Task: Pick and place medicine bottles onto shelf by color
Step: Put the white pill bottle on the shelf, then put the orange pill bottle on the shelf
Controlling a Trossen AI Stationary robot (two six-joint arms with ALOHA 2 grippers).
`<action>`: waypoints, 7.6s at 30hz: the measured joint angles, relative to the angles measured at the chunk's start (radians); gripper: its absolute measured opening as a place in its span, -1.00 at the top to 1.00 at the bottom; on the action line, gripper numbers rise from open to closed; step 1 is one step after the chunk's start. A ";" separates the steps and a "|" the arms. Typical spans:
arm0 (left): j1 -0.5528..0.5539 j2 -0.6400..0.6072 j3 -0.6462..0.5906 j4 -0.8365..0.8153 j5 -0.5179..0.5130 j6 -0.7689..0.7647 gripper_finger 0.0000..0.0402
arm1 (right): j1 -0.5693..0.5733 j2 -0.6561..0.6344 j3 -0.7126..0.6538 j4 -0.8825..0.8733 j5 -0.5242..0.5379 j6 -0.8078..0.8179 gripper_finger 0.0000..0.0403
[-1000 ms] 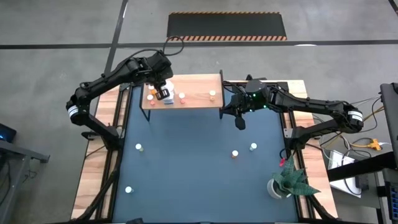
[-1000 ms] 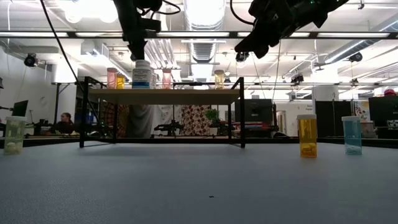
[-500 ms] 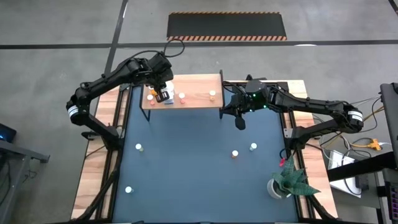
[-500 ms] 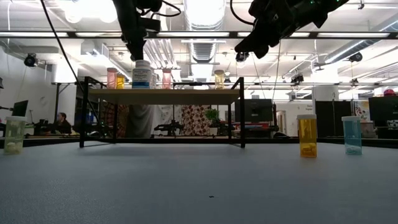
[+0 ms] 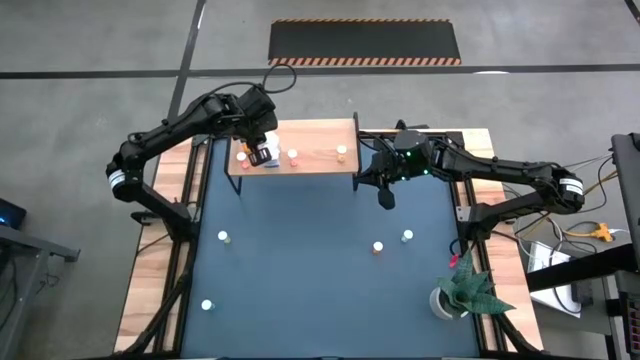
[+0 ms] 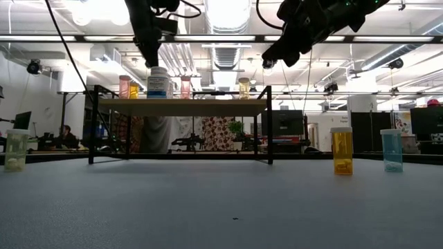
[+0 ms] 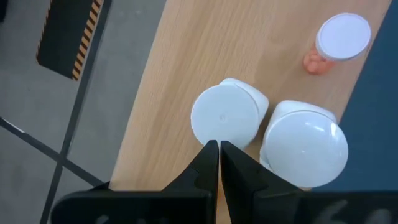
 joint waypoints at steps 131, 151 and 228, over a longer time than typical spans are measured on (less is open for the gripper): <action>-0.768 -0.658 -0.922 1.215 -0.192 0.283 1.00 | 0.396 0.284 0.656 -0.608 0.330 0.368 0.63; -0.768 -0.729 -0.978 1.213 -0.192 0.283 1.00 | 0.449 0.615 0.595 -0.798 0.094 0.122 0.00; -0.773 -0.530 -0.979 1.489 -0.027 0.150 0.91 | 0.433 0.386 -0.105 1.166 0.438 0.099 0.54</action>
